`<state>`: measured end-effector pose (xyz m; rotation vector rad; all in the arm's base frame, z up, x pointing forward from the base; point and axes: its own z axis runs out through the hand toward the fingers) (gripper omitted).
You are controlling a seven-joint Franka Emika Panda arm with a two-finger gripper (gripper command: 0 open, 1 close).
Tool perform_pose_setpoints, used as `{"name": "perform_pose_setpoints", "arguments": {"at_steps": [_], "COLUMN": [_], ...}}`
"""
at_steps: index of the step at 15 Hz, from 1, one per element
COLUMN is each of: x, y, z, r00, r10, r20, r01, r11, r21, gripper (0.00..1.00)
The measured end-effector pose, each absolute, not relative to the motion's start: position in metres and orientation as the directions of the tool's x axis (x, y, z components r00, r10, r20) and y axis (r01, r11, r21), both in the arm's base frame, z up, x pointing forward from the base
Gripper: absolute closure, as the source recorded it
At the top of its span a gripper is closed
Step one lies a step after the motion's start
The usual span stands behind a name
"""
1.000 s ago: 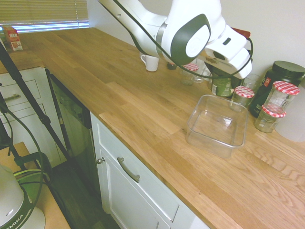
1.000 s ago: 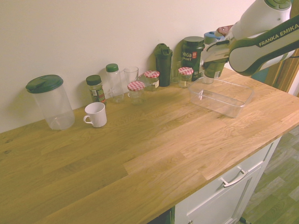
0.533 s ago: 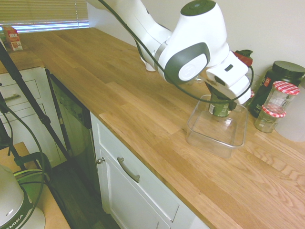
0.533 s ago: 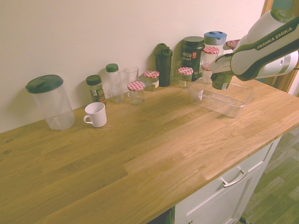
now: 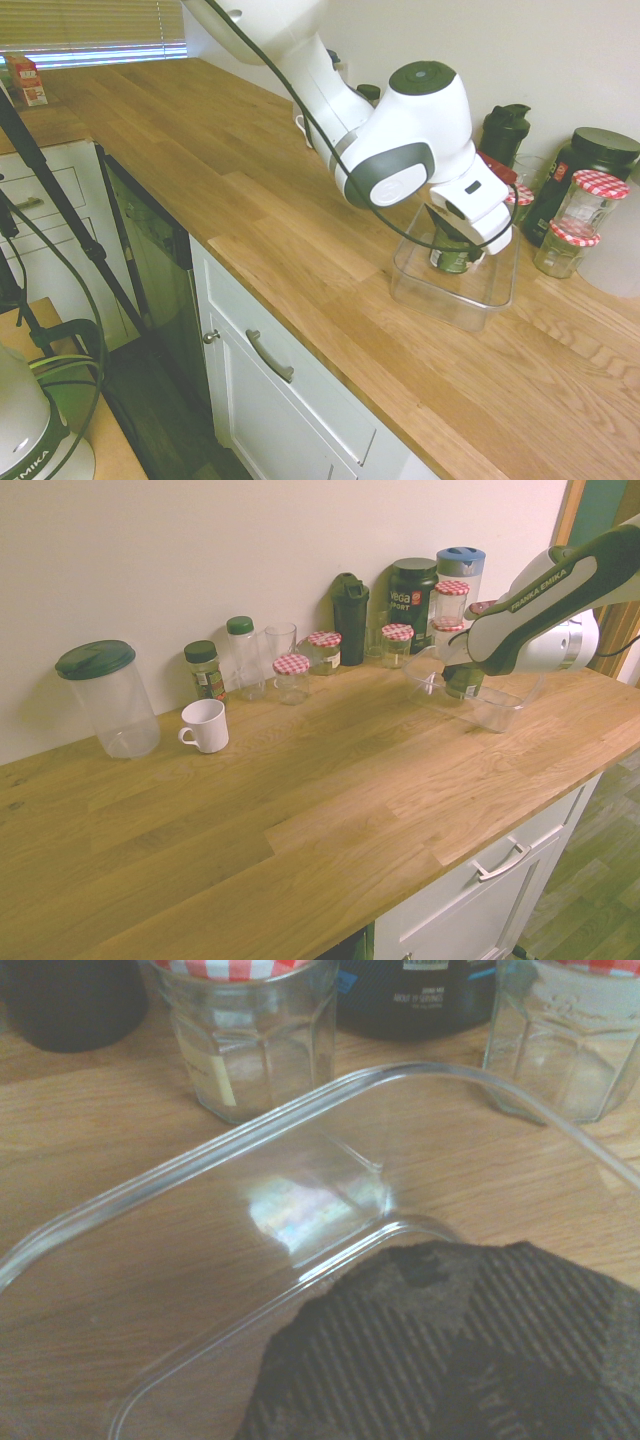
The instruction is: Put the cereal into the container
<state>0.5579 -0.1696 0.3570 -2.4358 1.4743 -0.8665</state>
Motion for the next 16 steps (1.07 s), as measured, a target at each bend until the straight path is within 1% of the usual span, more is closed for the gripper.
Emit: {"name": "perform_pose_setpoints", "arguments": {"at_steps": [3, 12, 14, 16], "x": [0.561, 0.565, 0.564, 0.564], "y": [-0.171, -0.175, -0.177, -0.182], "z": [0.349, 0.352, 0.349, 0.350], "r00": [0.372, 0.401, 0.408, 0.398], "r10": [-0.848, -0.837, -0.842, -0.864], "r20": [0.376, 0.372, 0.352, 0.309], "r01": [-0.766, -0.773, -0.794, -0.836], "r11": [-0.510, -0.527, -0.518, -0.480], "r21": [-0.391, -0.354, -0.319, -0.267], "gripper": [0.00, 0.00, 0.00, 0.00]}}
